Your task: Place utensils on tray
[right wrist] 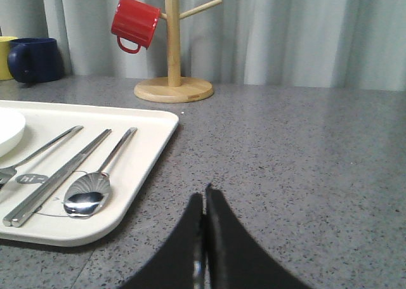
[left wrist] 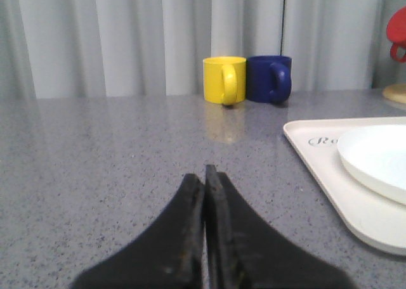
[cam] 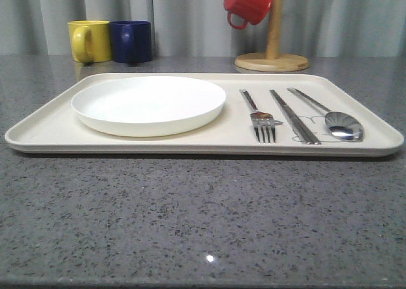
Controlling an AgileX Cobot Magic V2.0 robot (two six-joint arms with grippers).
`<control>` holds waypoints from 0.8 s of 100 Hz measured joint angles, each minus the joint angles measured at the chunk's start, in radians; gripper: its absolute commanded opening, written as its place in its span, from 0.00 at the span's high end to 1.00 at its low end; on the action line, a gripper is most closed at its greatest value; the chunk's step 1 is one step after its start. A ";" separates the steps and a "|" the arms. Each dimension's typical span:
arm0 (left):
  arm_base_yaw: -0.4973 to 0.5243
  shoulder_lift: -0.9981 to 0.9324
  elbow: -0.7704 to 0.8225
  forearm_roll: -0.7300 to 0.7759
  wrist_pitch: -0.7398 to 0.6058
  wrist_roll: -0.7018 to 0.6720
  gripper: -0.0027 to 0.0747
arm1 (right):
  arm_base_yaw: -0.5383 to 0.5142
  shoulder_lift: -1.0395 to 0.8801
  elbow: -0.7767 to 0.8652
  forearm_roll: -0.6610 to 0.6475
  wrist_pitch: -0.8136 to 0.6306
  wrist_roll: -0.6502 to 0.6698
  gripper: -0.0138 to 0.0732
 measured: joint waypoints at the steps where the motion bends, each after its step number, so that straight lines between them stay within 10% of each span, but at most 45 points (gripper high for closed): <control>1: 0.000 0.000 0.000 0.000 -0.002 0.000 0.99 | 0.000 0.000 0.000 0.000 0.000 0.000 0.92; 80: 0.000 0.000 0.000 -0.001 -0.021 0.000 0.99 | 0.000 0.000 0.000 0.000 0.000 0.000 0.92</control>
